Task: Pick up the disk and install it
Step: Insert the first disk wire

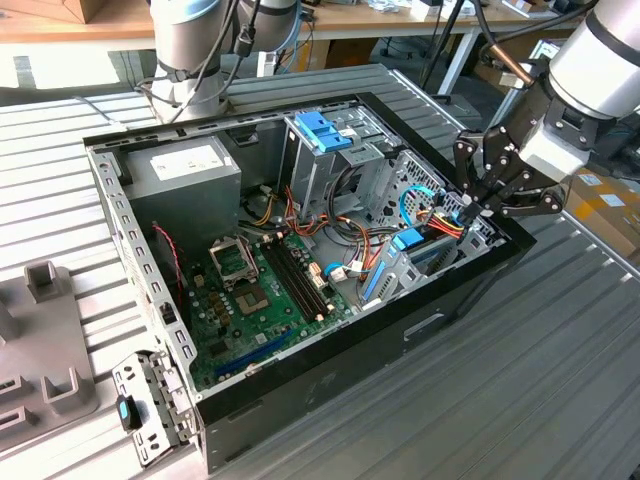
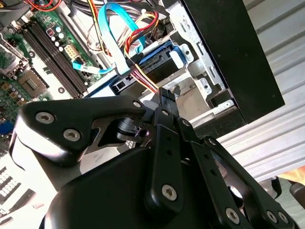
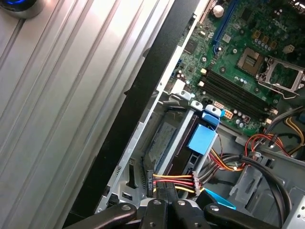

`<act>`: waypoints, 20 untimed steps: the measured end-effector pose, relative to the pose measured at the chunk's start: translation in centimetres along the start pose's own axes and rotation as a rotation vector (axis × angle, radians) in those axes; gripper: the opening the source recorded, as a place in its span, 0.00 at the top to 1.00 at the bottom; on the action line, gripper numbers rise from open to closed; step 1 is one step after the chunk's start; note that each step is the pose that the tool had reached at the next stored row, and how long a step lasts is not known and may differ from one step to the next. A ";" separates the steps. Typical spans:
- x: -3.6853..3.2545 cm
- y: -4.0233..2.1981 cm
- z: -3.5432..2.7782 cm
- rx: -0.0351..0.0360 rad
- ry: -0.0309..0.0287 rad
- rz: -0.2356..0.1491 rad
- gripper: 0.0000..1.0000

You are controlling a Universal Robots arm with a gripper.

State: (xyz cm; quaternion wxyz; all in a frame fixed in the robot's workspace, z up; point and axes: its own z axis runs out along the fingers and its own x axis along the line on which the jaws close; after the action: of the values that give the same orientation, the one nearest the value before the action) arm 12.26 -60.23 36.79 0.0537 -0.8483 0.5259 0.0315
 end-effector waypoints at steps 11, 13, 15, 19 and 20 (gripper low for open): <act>-0.08 0.18 0.06 0.0052 0.0023 0.046 0.89; -0.08 0.18 0.06 0.0052 0.0024 0.046 0.89; -0.08 0.18 0.06 0.0052 0.0024 0.046 0.76; -0.08 0.18 0.06 0.0052 0.0024 0.046 0.58; -0.08 0.18 0.06 0.0053 0.0023 0.046 0.58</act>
State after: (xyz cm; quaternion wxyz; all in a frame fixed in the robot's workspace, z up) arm 12.07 -60.24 36.73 0.0546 -0.8358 0.5455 0.0304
